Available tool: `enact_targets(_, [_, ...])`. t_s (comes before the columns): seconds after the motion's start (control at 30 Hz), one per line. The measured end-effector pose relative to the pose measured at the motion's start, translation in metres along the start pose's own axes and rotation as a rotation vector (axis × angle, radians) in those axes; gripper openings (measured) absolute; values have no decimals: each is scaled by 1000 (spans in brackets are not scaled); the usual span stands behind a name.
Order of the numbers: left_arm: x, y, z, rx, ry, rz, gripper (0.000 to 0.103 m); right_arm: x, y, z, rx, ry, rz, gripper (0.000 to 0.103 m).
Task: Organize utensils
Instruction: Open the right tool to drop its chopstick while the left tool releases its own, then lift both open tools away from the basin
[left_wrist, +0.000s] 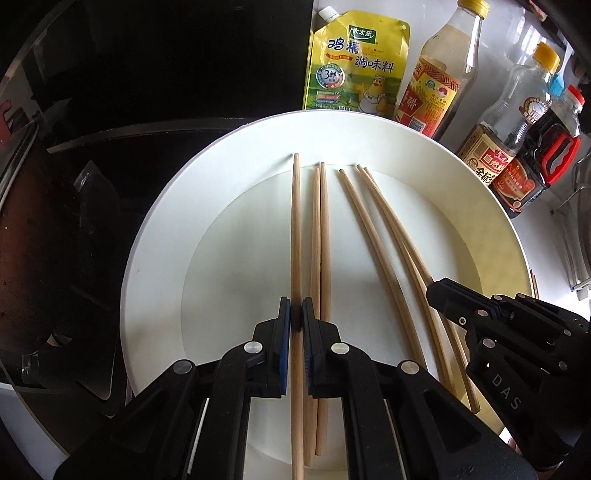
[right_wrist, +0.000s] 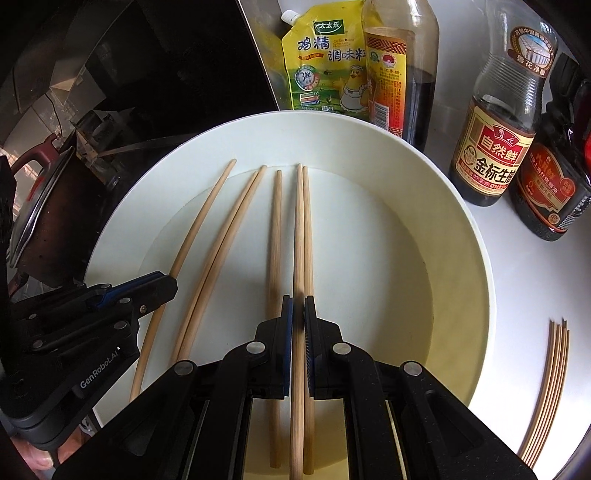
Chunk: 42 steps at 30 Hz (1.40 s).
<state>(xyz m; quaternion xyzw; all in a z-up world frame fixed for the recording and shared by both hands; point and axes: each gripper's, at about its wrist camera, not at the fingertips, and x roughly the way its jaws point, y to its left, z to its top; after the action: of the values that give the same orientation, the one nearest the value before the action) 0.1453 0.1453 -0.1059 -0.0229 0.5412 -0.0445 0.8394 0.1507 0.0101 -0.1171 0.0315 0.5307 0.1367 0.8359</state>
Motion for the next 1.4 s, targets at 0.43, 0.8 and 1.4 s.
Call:
enact_targets(0.43, [-39,12,-3,-51,-98,53,60,-31,-2,-8,-23,-59,-15,18])
enact_targets(0.8, [-72,4,-31,-86,-123,68,67,-70,-1,-34,-33,-103,-13,33])
enact_targets(1.4, [-114,-79,-76,-15,-165,13,77,-148,-56,-107,38,-163,-60,46])
